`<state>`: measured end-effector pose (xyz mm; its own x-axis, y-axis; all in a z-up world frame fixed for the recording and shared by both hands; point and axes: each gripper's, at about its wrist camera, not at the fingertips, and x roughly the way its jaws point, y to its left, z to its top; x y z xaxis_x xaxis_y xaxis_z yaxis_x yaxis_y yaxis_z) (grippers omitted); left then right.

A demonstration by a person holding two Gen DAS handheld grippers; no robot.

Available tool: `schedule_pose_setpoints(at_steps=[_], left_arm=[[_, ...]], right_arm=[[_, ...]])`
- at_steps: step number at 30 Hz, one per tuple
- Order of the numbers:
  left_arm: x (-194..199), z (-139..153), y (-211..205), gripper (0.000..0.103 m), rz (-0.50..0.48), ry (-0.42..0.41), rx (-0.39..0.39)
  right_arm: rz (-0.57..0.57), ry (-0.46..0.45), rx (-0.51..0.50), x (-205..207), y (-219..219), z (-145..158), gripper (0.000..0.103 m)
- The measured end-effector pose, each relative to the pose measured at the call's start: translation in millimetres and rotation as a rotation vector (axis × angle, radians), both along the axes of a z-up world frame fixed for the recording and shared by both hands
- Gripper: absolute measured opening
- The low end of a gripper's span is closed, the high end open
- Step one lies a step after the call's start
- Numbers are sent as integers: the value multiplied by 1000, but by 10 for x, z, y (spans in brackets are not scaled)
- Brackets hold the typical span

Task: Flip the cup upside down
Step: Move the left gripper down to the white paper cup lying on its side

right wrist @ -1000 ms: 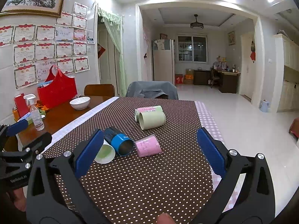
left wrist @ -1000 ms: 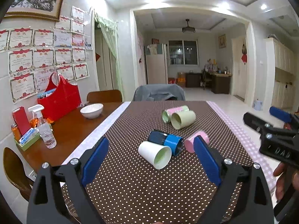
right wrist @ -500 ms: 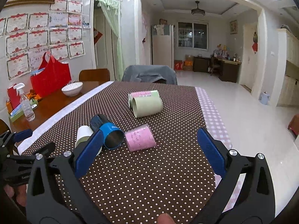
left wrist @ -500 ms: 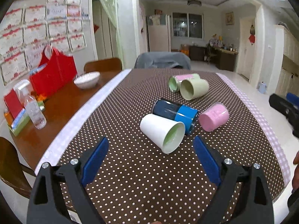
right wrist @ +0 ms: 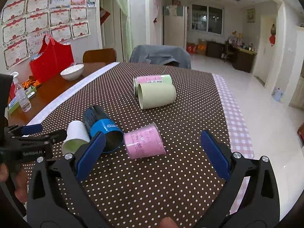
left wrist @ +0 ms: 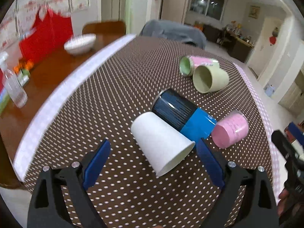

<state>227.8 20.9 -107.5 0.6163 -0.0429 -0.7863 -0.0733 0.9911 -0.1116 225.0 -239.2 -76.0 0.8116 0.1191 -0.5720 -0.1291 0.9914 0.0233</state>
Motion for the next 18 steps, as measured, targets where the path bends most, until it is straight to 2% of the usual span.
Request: schedule_pose_setpoints(at_steps=[5, 11, 18], left_arm=[[315, -215, 53, 90, 44, 130, -87], [492, -399, 163, 90, 110, 208, -169], [752, -498, 236, 90, 112, 259, -178]], right_arm=[[13, 63, 10, 296, -62, -114, 98], [31, 129, 32, 564, -99, -275, 98], [54, 170, 36, 762, -50, -393, 98]])
